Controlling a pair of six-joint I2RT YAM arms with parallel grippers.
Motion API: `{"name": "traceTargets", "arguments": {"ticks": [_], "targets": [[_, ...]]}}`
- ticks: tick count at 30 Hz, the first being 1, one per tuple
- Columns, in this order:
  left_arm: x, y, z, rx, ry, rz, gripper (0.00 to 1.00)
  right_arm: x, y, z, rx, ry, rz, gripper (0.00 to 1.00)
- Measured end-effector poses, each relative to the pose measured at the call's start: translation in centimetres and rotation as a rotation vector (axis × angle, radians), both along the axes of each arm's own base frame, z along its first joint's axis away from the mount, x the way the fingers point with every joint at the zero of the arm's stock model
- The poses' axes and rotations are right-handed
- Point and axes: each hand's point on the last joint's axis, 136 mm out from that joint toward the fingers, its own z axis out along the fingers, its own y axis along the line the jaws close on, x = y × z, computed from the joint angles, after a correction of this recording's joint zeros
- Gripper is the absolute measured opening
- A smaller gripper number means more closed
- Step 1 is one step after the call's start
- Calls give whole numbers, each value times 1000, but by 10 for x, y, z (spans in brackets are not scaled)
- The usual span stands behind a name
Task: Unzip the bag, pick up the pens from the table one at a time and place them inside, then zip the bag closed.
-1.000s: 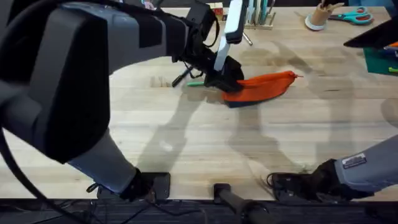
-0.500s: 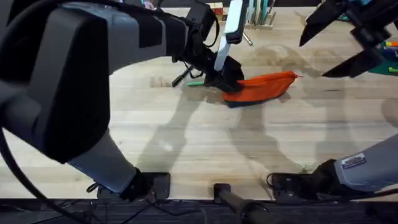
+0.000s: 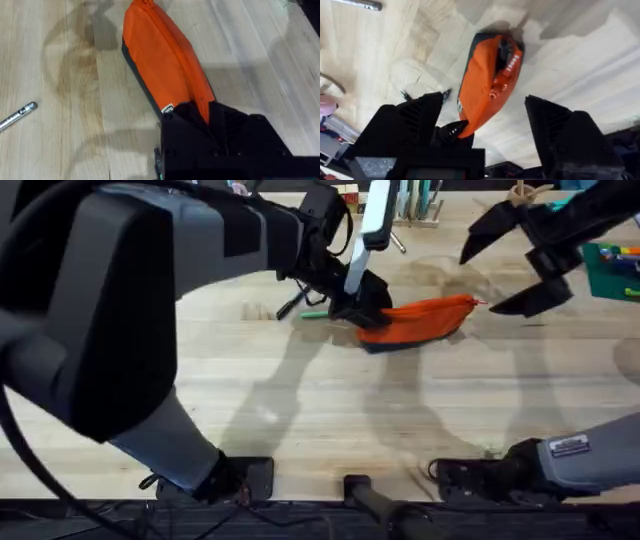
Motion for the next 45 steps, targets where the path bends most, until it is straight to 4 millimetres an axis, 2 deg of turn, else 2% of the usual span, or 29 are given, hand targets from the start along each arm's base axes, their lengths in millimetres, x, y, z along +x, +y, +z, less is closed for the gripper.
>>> {"name": "traceTargets", "arguments": {"ticks": [5,10,20,27,33,42,45], "targets": [[0,0,0,0,0,0,43,3,8,-6,-9,-3,6,993],[0,0,0,0,0,0,43,1,5,-8,-34,8,-6,993],[0,0,0,0,0,0,43,-16,0,-37,-64,108,-109,995],[0,0,0,0,0,0,43,-7,-4,-38,-77,80,-159,995],[0,0,0,0,0,0,43,-6,-4,-39,-79,81,-168,990],[0,0,0,0,0,0,43,-6,-3,-38,-71,82,-171,708],[0,0,0,0,0,0,43,-6,-3,-38,-70,82,-171,564]]}}
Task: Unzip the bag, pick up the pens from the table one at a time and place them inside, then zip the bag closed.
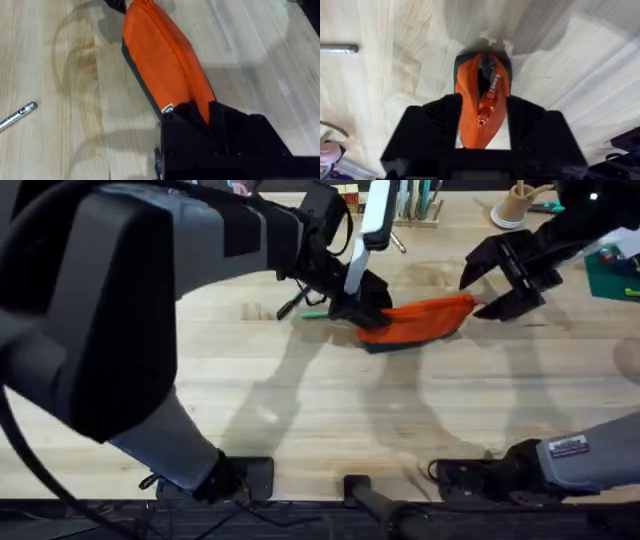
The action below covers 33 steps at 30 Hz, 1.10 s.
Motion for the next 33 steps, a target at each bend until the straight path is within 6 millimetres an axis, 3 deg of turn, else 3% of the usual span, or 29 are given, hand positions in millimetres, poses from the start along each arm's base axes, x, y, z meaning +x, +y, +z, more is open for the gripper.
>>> {"name": "traceTargets", "arguments": {"ticks": [6,8,10,11,33], "targets": [[0,0,0,0,0,0,43,0,0,0,0,2,-2,414],[0,0,0,0,0,0,43,0,0,0,1,1,-2,286],[0,0,0,1,2,0,43,0,0,0,3,1,-3,77],[0,0,0,1,2,0,43,0,1,0,3,1,-3,49],[0,0,0,1,1,1,43,3,3,1,15,-27,58,31]]}}
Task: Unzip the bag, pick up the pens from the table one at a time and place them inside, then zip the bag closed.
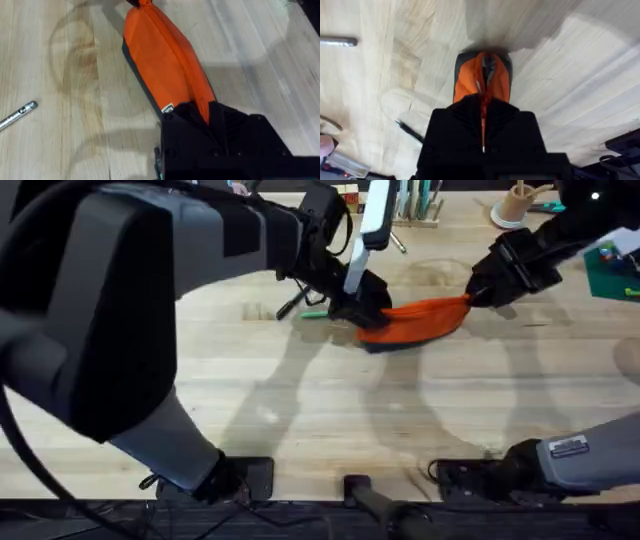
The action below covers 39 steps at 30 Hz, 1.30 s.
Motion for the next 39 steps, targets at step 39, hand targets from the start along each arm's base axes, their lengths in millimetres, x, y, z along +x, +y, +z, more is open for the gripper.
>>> {"name": "traceTargets", "arguments": {"ticks": [39], "targets": [[1,0,0,2,-5,2,43,7,63,51,-11,-241,428,33]]}}
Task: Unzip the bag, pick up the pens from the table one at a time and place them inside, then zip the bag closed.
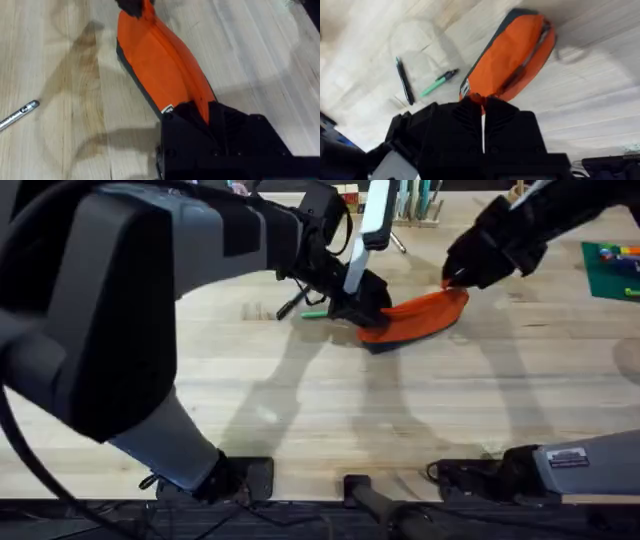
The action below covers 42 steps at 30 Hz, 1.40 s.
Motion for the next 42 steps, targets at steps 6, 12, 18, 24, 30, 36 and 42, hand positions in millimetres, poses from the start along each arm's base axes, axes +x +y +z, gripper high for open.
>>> {"name": "traceTargets", "arguments": {"ticks": [6,12,18,24,30,36,42], "targets": [[0,0,0,1,-1,1,43,-5,26,0,4,4,55,33],[0,0,0,2,-2,1,43,-9,44,1,5,-2,94,33],[1,0,0,1,-3,2,43,-13,64,1,8,-6,136,33],[1,0,0,1,-3,2,43,-20,83,1,1,-12,183,33],[3,3,0,-1,3,11,43,-21,103,3,7,-45,228,33],[3,4,0,-2,6,12,43,-26,118,4,19,-49,257,33],[3,4,0,-2,6,12,43,-30,126,5,45,-44,273,32]]}}
